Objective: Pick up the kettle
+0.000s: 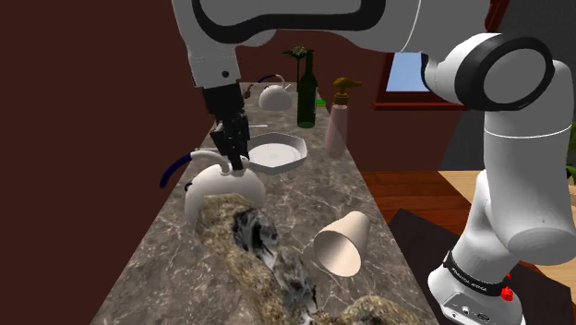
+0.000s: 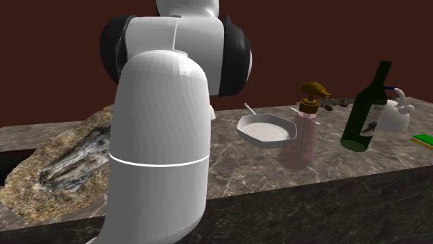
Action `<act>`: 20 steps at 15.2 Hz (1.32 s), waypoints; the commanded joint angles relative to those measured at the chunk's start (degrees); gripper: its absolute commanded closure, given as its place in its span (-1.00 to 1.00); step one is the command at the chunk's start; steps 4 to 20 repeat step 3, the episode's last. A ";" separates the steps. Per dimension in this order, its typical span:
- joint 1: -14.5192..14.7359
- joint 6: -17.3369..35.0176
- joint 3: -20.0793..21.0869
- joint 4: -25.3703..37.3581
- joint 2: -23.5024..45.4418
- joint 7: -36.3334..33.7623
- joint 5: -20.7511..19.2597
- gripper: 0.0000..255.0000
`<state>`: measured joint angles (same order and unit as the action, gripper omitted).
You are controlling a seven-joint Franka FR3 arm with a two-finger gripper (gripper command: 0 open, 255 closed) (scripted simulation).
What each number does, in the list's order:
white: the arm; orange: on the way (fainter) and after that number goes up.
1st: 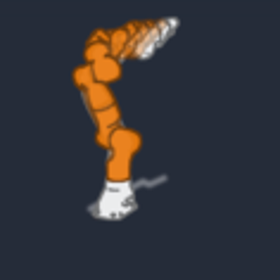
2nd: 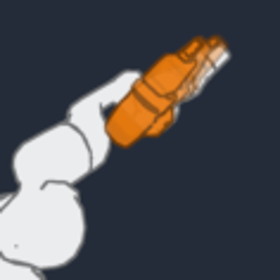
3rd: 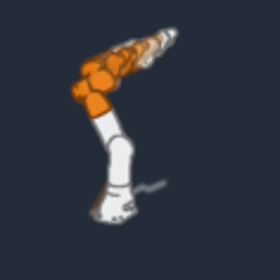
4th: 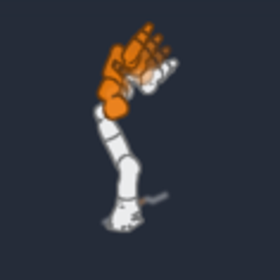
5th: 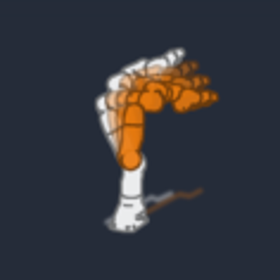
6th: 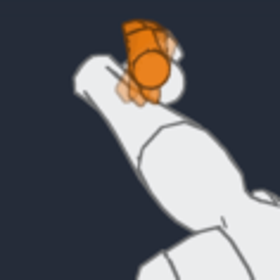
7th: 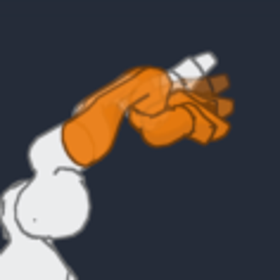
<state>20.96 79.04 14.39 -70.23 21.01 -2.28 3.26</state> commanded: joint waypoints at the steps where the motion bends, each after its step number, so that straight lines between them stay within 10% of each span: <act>1: 0.17 -2.01 0.06 2.73 0.61 -0.20 -0.07 1.00; 20: 0.18 -2.15 0.06 2.91 0.65 -0.22 -0.08 1.00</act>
